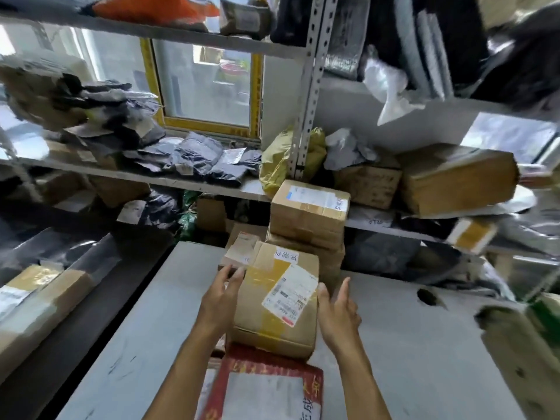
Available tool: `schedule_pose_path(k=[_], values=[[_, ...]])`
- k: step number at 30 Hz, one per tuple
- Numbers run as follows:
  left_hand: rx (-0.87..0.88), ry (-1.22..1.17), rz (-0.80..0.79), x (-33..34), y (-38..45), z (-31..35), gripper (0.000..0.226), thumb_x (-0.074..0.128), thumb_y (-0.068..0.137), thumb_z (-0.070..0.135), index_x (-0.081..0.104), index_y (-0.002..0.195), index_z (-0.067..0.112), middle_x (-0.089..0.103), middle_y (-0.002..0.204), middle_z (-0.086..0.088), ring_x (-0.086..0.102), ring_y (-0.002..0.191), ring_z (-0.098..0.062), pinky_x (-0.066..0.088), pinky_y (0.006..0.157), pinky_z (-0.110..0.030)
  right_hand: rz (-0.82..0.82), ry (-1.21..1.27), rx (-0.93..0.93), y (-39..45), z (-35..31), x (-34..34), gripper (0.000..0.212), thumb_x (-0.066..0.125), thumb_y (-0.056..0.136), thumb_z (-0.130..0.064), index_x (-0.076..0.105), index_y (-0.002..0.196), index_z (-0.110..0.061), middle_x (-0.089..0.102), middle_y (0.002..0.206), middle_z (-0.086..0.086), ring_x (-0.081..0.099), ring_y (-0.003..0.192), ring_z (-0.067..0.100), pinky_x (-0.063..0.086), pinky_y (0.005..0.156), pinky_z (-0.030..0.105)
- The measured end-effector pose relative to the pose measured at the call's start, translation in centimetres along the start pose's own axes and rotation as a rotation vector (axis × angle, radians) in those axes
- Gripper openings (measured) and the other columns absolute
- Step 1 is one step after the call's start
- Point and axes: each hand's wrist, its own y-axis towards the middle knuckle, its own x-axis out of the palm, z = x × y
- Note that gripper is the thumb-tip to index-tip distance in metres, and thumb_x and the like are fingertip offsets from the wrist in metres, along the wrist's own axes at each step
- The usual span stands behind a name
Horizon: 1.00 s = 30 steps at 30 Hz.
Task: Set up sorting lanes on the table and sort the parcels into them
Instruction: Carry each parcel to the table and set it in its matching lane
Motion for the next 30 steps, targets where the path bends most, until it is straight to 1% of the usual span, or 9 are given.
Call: schedule_pose_path(k=[4,7,11,15,18,21,24,27,30], values=[[0.023,-0.017,-0.044,-0.5,1.8,0.3,0.077,0.044,0.087,0.071,0.043,0.15,0.029,0.049,0.15,0.003,0.047,0.134,-0.016,0.039,0.103,-0.034,0.01,-0.007,0.023,0.8,-1.0,0.8,0.077,0.029,0.102,-0.064,-0.01,0.162,-0.036,0.015,0.169,0.011,0.011,0.154,0.037,0.017,0.122,0.055],[0.008,-0.03,-0.07,-0.7,3.4,0.4,0.059,0.045,0.1,0.057,0.039,0.151,0.029,0.044,0.154,0.001,0.042,0.139,-0.018,0.035,0.101,-0.031,0.019,-0.024,0.04,1.6,-2.1,1.6,0.078,0.028,0.101,-0.066,-0.011,0.161,-0.036,0.014,0.169,0.009,0.011,0.153,0.037,0.02,0.121,0.056],[-0.016,-0.037,-0.114,-0.6,5.2,1.2,0.055,0.04,0.102,0.053,0.037,0.152,0.032,0.04,0.157,0.0,0.038,0.141,-0.02,0.033,0.103,-0.036,0.001,0.023,0.093,2.9,-3.2,2.2,0.076,0.026,0.102,-0.067,-0.01,0.161,-0.037,0.012,0.17,0.007,0.011,0.154,0.038,0.019,0.121,0.057],[-0.237,0.1,-0.287,0.0,6.5,1.5,0.07,0.028,0.087,0.084,0.037,0.147,0.049,0.045,0.152,-0.001,0.042,0.138,-0.028,0.04,0.107,-0.054,-0.086,0.212,0.171,4.7,-3.1,3.3,0.081,0.024,0.098,-0.075,-0.007,0.162,-0.036,0.027,0.167,0.007,0.029,0.152,0.034,0.028,0.121,0.053],[-0.309,0.074,-0.385,0.6,6.3,2.0,0.067,0.028,0.091,0.079,0.051,0.137,0.036,0.062,0.115,0.008,0.059,0.104,-0.013,0.048,0.087,-0.041,-0.184,0.344,0.21,6.5,-1.9,4.3,0.102,0.026,0.07,-0.103,0.023,0.157,-0.049,0.053,0.152,0.001,0.053,0.137,0.028,0.04,0.114,0.055],[-0.266,0.064,-0.427,0.8,6.5,2.3,0.069,0.026,0.086,0.083,0.055,0.133,0.041,0.065,0.116,0.011,0.06,0.106,-0.013,0.049,0.092,-0.044,-0.246,0.436,0.193,6.6,-2.3,4.1,0.102,0.026,0.064,-0.106,0.054,0.14,-0.044,0.075,0.119,-0.003,0.073,0.107,0.017,0.055,0.092,0.041],[-0.248,0.042,-0.438,0.6,6.5,2.2,0.064,0.025,0.091,0.078,0.059,0.13,0.042,0.067,0.118,0.012,0.061,0.105,-0.011,0.048,0.079,-0.036,-0.248,0.537,0.186,5.0,-3.4,3.5,0.11,0.032,0.055,-0.109,0.056,0.139,-0.041,0.076,0.116,-0.004,0.074,0.104,0.015,0.056,0.086,0.036],[-0.209,0.025,-0.446,0.7,6.2,2.1,0.07,0.03,0.082,0.088,0.061,0.129,0.047,0.069,0.124,0.012,0.064,0.114,-0.015,0.049,0.1,-0.044,-0.225,0.601,0.144,3.6,-3.3,3.2,0.113,0.035,0.053,-0.11,0.057,0.138,-0.04,0.076,0.118,-0.003,0.074,0.107,0.016,0.056,0.094,0.041],[-0.136,-0.017,-0.432,1.0,5.7,2.6,0.067,0.032,0.081,0.09,0.06,0.128,0.051,0.072,0.118,0.011,0.068,0.11,-0.015,0.049,0.103,-0.051,-0.149,0.656,0.09,2.1,-3.6,2.5,0.107,0.033,0.058,-0.108,0.053,0.139,-0.041,0.076,0.115,-0.003,0.074,0.106,0.016,0.056,0.098,0.047]])
